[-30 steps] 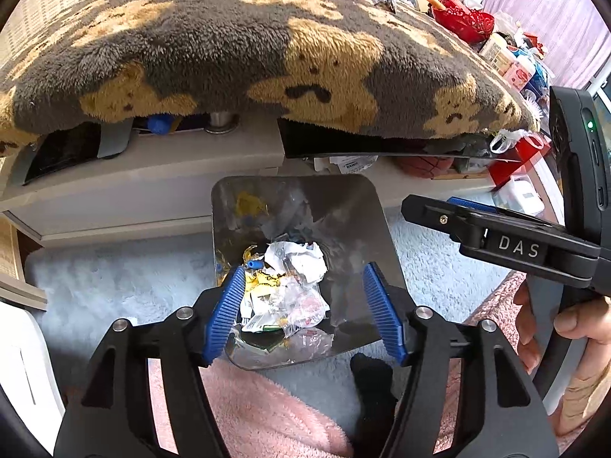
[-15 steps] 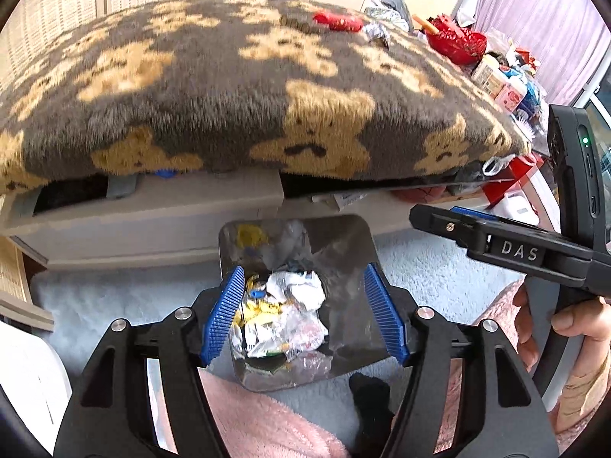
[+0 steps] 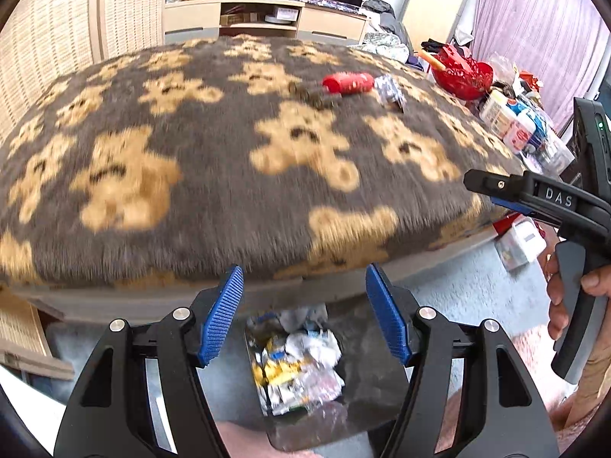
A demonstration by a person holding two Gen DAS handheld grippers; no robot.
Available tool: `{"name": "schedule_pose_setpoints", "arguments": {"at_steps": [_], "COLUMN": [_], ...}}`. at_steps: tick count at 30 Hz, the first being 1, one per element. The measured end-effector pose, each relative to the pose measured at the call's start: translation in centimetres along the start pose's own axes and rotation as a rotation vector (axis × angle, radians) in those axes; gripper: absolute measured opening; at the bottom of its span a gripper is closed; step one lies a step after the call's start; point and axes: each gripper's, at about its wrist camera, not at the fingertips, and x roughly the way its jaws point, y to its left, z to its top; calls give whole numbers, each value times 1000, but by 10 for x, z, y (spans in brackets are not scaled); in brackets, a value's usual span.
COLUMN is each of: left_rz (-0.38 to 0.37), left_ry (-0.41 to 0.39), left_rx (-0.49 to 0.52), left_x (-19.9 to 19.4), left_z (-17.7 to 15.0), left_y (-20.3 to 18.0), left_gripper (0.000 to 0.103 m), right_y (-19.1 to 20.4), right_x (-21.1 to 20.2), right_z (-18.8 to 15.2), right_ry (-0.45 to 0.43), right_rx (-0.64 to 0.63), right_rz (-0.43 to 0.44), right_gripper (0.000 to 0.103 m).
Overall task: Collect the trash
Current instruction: 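Raise both tools back over the bed, then grasp the metal cylinders with the left tool while the right tool grasps the red can and blister pack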
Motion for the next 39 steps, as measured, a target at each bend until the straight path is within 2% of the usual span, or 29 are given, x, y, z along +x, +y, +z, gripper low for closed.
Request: {"name": "schedule_pose_setpoints", "arguments": {"at_steps": [8,17,31,35,39], "left_rz": [1,-20,-40,-22,27], "left_ry": [-13,4,2,6,16], "left_rx": [10,7,-40,-36,-36], "left_x": [26,62,125,139,153], "left_z": [50,88,152,163,168], "left_y": [6,-7,-27,-33,-34], "left_gripper": [63,63,62,60,54], "right_y": [10,14,3,-2,-2], "right_x": [23,51,93,104,111], "right_z": [44,94,147,154,160], "right_ry": [-15,-35,-37,-29,-27], "right_rx": [-2,6,9,25,32], "right_rz": [-11,-29,-64,-58,-58], "right_gripper": [83,83,83,83,83]}}
